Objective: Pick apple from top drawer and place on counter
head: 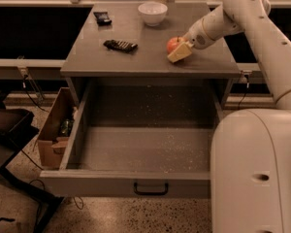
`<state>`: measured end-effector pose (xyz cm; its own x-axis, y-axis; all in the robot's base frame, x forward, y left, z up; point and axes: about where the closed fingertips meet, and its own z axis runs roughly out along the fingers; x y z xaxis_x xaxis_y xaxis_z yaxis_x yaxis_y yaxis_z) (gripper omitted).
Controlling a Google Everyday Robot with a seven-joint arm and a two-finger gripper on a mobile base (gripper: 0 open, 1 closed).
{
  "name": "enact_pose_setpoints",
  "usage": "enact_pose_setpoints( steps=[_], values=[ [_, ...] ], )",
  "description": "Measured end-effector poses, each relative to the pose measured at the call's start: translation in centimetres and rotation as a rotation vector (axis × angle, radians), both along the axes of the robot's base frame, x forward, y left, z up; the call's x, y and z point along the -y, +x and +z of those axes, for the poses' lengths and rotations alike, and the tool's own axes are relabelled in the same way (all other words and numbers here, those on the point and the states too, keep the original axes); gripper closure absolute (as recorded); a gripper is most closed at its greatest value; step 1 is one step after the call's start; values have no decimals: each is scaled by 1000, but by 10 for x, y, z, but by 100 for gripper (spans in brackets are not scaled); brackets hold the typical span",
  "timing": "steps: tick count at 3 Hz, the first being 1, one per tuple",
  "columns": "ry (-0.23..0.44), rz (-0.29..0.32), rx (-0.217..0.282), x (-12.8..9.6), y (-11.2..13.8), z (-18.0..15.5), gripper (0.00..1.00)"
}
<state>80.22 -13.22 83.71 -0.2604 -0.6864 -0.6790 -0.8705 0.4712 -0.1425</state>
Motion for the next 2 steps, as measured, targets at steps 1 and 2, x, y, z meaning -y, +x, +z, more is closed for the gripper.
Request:
enact_pose_setpoints(
  steps=[1,2],
  values=[
    [1,-1,-6,0,0,0,81],
    [1,-1,-6,0,0,0,57]
  ],
)
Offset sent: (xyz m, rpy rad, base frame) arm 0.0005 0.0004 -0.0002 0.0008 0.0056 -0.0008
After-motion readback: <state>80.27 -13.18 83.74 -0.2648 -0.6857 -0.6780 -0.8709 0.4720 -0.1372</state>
